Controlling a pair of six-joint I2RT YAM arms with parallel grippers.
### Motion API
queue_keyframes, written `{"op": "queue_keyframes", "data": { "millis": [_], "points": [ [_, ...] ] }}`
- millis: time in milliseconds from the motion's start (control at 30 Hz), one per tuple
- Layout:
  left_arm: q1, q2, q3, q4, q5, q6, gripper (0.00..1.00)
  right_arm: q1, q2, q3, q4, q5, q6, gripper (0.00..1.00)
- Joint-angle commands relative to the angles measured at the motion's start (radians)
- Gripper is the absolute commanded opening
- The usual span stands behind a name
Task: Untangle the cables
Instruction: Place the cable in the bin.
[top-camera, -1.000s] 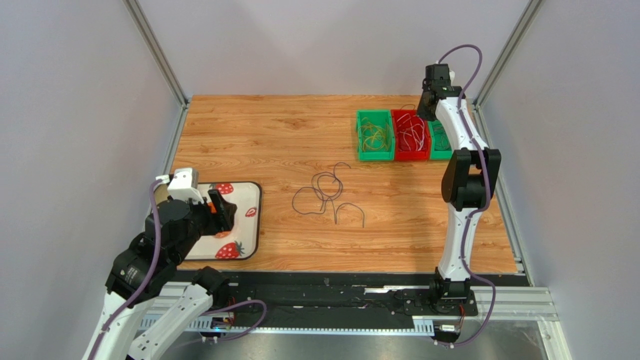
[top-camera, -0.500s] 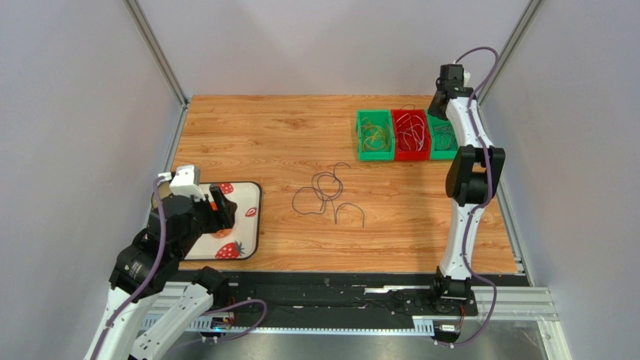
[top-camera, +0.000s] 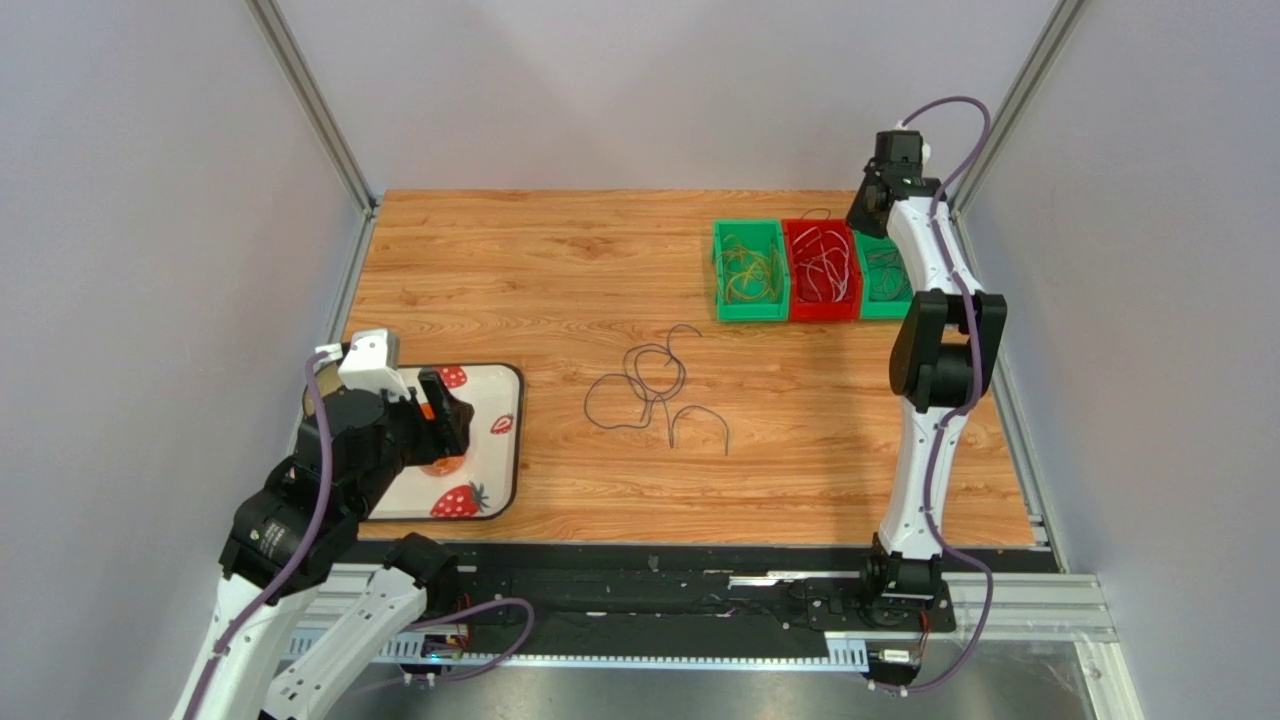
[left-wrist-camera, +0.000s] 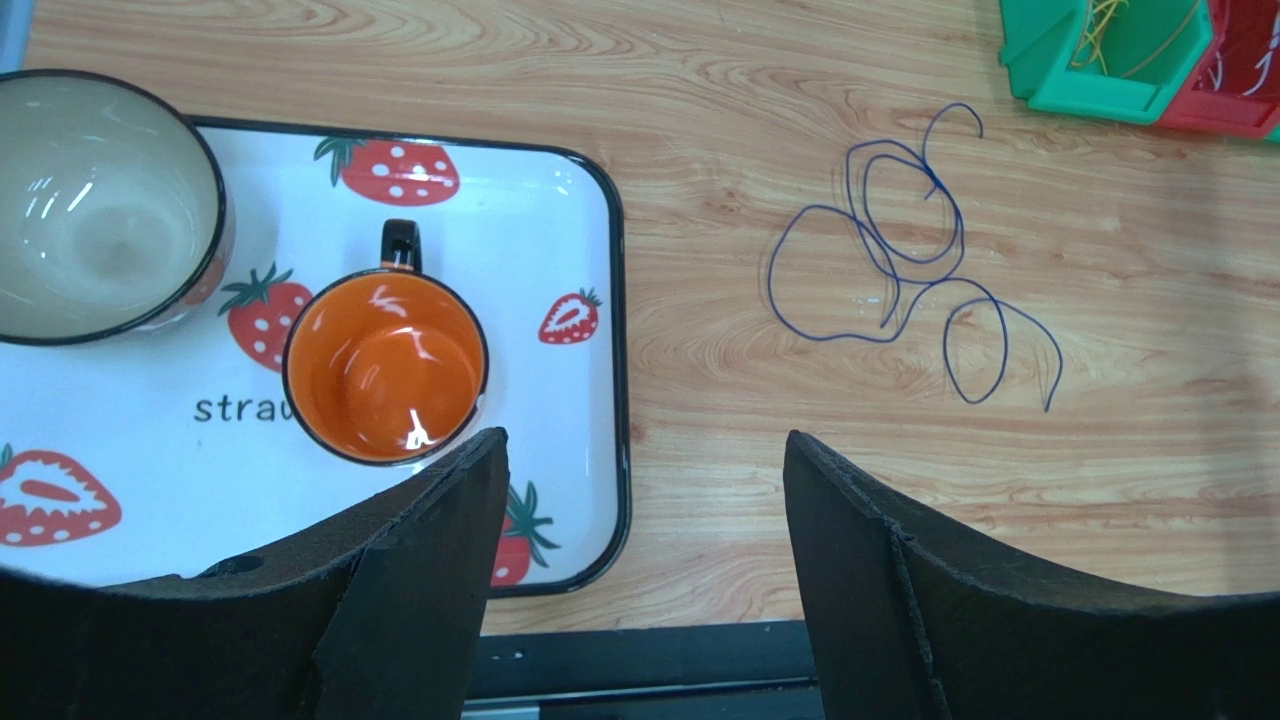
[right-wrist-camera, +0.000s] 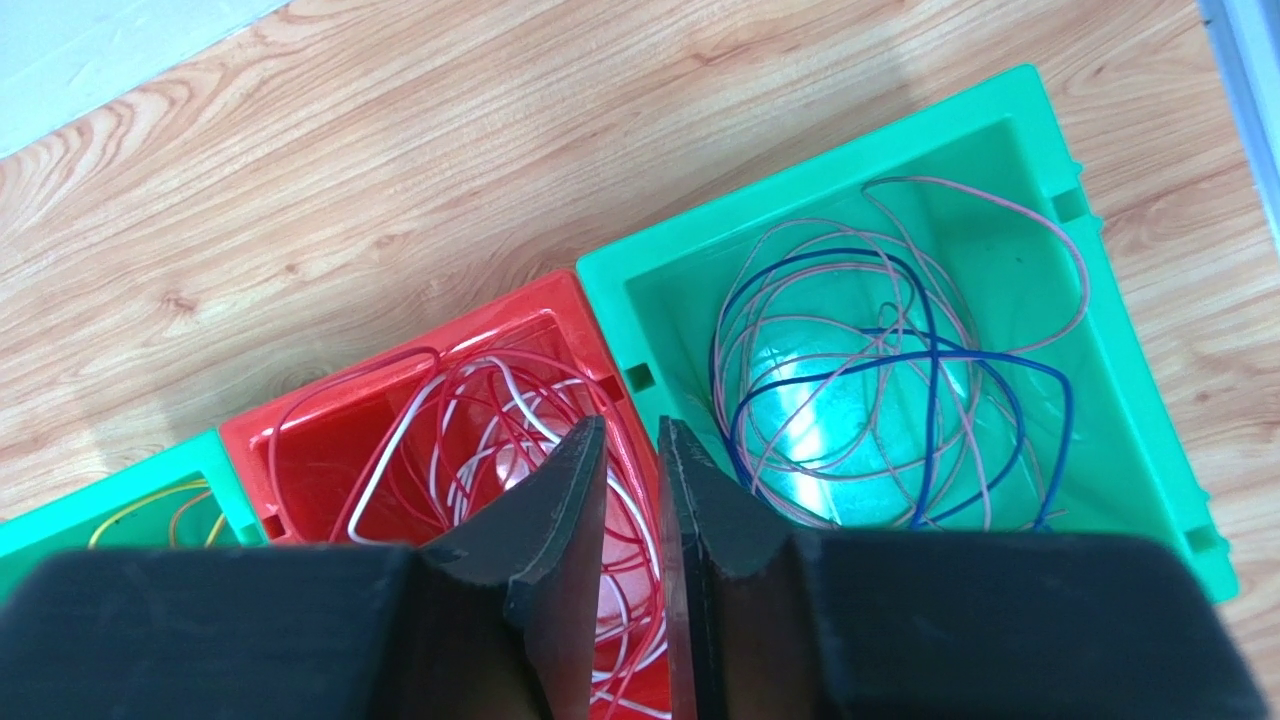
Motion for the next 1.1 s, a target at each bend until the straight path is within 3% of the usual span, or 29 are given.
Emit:
{"op": "queue_keyframes", "data": {
  "millis": [0,367,700,1067],
  "points": [
    [0.006,0.01,0.001,0.033,0.011,0.021,0.76,0.003,0.024,-0.021,0.051,-0.023,0.012,0.22],
    [0.009,0.01,0.001,0.033,0.014,0.02,0.76,0.006,0.021,-0.062,0.071,-0.055,0.018,0.19],
    [0.013,0.009,0.001,0.035,0.019,0.024,0.76,0.029,0.001,-0.107,0.094,-0.069,0.015,0.07],
    [0.018,0.005,0.001,0.038,0.024,0.026,0.76,0.053,0.004,-0.115,0.093,-0.063,0.0,0.04]
  ]
}}
